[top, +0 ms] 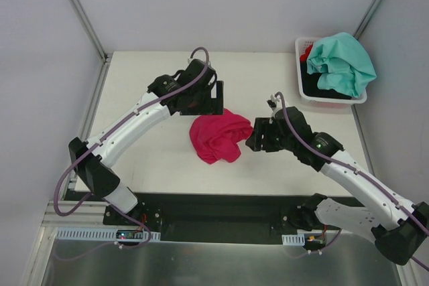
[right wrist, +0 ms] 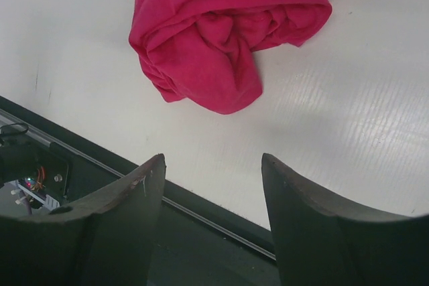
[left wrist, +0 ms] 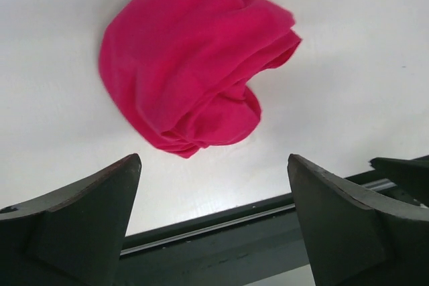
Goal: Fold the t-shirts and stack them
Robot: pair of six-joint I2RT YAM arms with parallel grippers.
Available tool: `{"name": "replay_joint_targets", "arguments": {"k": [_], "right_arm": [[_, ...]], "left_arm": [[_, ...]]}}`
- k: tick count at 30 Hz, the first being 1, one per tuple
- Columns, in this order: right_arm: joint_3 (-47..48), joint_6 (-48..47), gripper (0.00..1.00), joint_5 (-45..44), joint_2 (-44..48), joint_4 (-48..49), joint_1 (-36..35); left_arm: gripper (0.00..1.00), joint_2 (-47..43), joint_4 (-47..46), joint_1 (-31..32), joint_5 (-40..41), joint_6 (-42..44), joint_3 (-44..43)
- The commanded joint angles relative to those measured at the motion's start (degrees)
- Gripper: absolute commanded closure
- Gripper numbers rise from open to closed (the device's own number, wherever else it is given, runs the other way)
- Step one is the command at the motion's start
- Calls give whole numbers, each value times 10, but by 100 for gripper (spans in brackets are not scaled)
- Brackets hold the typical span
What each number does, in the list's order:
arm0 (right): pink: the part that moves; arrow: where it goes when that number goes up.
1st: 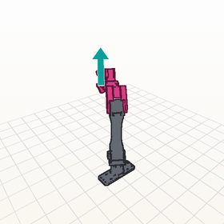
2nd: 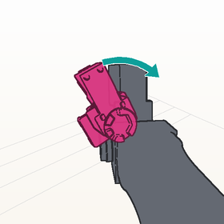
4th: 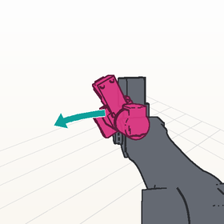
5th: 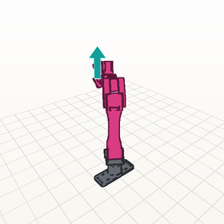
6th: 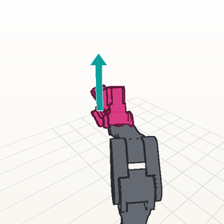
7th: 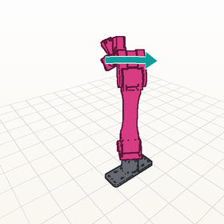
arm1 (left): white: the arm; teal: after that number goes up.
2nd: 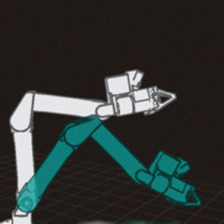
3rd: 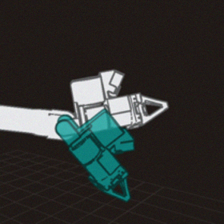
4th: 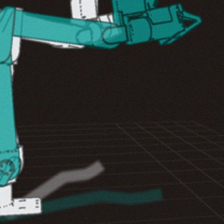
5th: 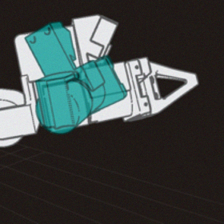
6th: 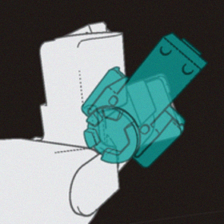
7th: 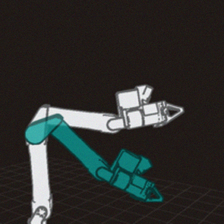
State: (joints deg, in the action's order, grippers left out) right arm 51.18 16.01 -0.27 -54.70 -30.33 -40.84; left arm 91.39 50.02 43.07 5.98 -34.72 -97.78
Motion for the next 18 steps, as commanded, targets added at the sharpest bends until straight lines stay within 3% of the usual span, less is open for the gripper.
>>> {"name": "replay_joint_targets", "arguments": {"k": [1, 10, 18], "right_arm": [[39, -5, 38, -10, -21, 13, -16], [45, -1, 41, -9, -59, 34, -38], [26, -15, 41, -3, -88, 79, -17]], "left_arm": [[7, -66, -5, -2, 80, -5, 59], [7, -129, -34, -46, 73, -18, 210], [8, -141, -40, -51, 90, -27, 253]]}}
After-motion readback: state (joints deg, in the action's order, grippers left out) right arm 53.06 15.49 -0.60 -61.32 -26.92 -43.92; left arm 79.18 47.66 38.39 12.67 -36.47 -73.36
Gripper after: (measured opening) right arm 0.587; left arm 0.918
